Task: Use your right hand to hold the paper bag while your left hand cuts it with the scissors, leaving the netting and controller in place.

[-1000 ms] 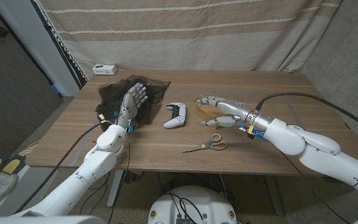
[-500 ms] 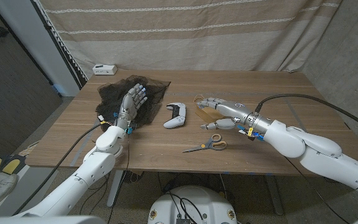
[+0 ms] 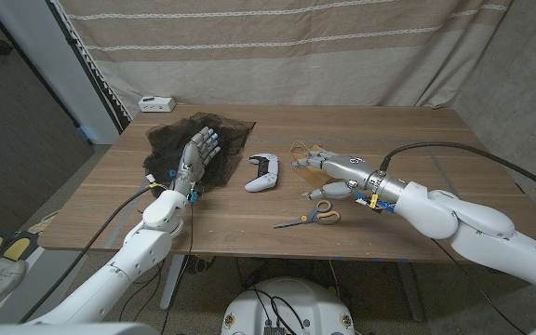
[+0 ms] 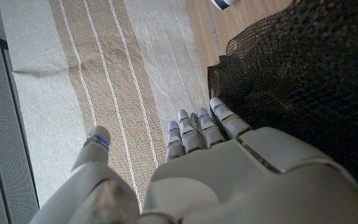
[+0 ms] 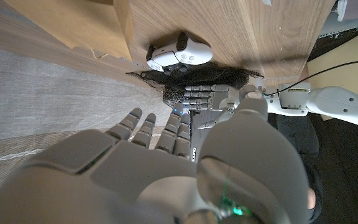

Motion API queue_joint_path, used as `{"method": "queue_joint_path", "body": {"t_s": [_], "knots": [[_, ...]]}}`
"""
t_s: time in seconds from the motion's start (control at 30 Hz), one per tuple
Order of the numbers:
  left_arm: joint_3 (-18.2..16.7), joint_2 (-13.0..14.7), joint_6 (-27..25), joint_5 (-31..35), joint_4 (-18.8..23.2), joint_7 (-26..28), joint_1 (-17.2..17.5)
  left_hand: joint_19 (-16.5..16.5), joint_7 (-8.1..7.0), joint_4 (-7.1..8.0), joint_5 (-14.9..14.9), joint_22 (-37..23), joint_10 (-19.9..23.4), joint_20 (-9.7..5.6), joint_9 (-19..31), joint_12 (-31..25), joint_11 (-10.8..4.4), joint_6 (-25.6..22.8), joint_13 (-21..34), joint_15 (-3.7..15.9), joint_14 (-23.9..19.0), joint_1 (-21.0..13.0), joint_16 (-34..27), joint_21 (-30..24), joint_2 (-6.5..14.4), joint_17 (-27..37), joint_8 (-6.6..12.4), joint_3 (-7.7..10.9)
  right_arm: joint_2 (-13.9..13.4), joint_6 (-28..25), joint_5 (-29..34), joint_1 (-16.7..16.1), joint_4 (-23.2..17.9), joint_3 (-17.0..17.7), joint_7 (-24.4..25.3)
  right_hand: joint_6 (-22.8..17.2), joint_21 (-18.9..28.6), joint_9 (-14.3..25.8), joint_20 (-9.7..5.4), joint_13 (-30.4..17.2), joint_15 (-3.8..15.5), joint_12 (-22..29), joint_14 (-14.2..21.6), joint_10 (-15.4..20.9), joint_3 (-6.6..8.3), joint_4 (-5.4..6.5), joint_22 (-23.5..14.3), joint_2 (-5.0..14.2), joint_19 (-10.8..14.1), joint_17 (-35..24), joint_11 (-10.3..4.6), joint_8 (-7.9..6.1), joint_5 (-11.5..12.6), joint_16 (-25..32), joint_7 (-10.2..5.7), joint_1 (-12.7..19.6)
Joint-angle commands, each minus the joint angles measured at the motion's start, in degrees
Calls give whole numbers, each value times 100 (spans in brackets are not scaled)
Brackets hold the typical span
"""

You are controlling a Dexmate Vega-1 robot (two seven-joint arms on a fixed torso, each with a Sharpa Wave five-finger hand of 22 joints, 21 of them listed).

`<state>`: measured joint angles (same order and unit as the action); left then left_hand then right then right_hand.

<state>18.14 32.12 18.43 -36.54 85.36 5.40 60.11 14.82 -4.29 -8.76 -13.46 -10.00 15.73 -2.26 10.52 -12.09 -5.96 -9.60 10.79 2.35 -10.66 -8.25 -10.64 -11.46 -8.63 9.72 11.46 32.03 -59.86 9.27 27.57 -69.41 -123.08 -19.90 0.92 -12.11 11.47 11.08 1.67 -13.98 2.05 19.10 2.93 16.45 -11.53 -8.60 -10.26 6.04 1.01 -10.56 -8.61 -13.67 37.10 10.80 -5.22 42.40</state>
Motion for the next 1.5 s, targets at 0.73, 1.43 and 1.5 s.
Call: {"method": "queue_joint_path", "body": {"t_s": [0.73, 1.43, 1.5], "knots": [[-46, 40, 105, -27, 146, -1, 206, 36, 28, -2, -31, -18, 61, -383, 28, 7, -38, -64, 29, 556, -37, -69, 13, 20, 11, 23, -12, -31, -294, -463, 562, -183, -526, -61, -331, 50, 111, 45, -240, -104, 579, 69, 209, -170, 78, 65, -32, 174, 258, -140, 290, 35, 57, 143, 115, 279], [-60, 96, 94, -50, 239, -40, 293, 37, 28, 0, -31, -18, 67, -385, 28, 8, -18, -62, 29, 550, -41, -80, 13, 20, 15, 23, -14, -45, -305, -677, 878, -186, -655, -224, -541, 147, 200, 47, -435, -171, 667, 90, 474, -245, 236, -21, -31, 244, 677, -246, 391, 88, 77, 243, 215, 671], [-66, 95, 95, -59, 250, -35, 306, 38, 26, 0, -31, -18, 68, -386, 28, 8, -21, -60, 29, 558, -40, -82, 14, 20, 15, 23, -15, -46, -299, -674, 862, -153, -654, -261, -615, 160, 213, 47, -447, -175, 683, 91, 508, -248, 239, -15, -32, 241, 725, -256, 404, 93, 77, 257, 219, 683]]}}
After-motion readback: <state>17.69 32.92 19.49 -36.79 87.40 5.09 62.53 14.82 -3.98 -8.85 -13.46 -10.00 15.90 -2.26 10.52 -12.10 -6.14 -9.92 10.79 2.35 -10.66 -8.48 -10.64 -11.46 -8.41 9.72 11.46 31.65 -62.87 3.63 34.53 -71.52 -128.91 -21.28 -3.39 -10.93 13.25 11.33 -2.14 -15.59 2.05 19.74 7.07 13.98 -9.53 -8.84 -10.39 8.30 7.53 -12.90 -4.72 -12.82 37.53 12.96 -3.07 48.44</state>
